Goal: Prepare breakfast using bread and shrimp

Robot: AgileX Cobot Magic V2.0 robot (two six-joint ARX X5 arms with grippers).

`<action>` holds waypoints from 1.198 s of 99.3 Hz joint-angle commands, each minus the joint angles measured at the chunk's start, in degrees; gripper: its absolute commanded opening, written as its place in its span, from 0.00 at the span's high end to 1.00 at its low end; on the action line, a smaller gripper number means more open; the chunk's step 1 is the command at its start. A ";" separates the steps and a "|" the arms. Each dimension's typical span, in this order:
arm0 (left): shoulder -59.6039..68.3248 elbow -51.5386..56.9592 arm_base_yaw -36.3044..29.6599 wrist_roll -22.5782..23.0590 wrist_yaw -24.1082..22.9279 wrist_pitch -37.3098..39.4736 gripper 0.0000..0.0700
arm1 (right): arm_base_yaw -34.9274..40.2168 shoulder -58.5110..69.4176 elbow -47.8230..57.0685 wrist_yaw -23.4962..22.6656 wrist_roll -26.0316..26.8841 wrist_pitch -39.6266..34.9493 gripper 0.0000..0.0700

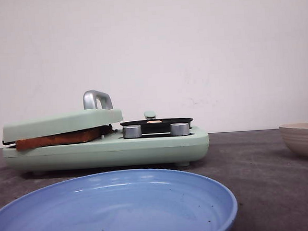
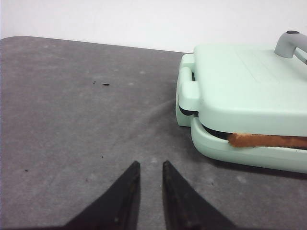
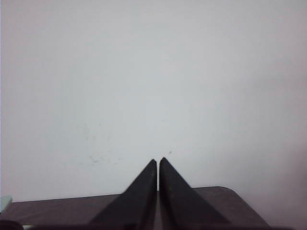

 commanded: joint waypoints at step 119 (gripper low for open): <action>0.04 -1.01 0.11 -0.33 0.09 -0.37 1.00 | -2.84 -4.13 -6.93 1.03 -0.44 -22.60 1.00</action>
